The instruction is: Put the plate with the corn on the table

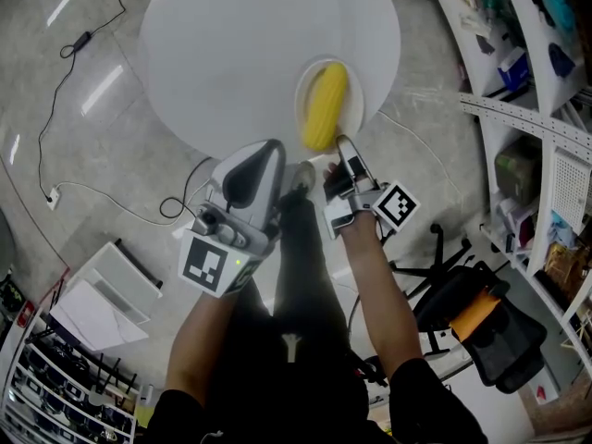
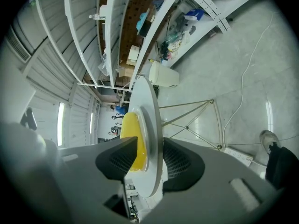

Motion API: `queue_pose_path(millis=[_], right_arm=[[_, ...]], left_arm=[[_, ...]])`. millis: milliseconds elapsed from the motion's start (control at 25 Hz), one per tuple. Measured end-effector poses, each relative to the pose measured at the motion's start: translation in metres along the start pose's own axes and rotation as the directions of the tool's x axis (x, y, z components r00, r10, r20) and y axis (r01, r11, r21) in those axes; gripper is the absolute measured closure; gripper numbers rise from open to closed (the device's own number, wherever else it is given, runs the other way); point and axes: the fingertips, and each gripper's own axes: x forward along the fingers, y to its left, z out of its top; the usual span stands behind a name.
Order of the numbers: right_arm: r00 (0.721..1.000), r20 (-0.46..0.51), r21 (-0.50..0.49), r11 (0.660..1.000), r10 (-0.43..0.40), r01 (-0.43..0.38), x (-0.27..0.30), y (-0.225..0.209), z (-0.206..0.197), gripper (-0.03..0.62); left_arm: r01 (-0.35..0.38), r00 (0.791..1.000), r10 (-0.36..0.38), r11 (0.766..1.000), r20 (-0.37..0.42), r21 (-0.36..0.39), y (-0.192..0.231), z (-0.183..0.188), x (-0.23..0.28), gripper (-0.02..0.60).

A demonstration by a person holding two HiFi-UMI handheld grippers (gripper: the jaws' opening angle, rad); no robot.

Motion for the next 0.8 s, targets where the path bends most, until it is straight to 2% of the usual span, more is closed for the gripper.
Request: queue_pose_path(millis=[440, 800], right_arm=[[0.999, 0.032, 0.018, 0.999, -0.039, 0.038, -0.015, -0.009, 0.001, 0.413], [0.998, 0.003, -0.039, 0.997, -0.065, 0.065, -0.038, 0.007, -0.015, 0.414]], left_arm=[[0.017, 1.000, -0.017, 1.000, -0.006, 0.007, -0.005, 0.008, -0.004, 0.579], [0.020, 1.000, -0.020, 1.000, -0.013, 0.008, -0.014, 0.026, -0.010, 0.579]])
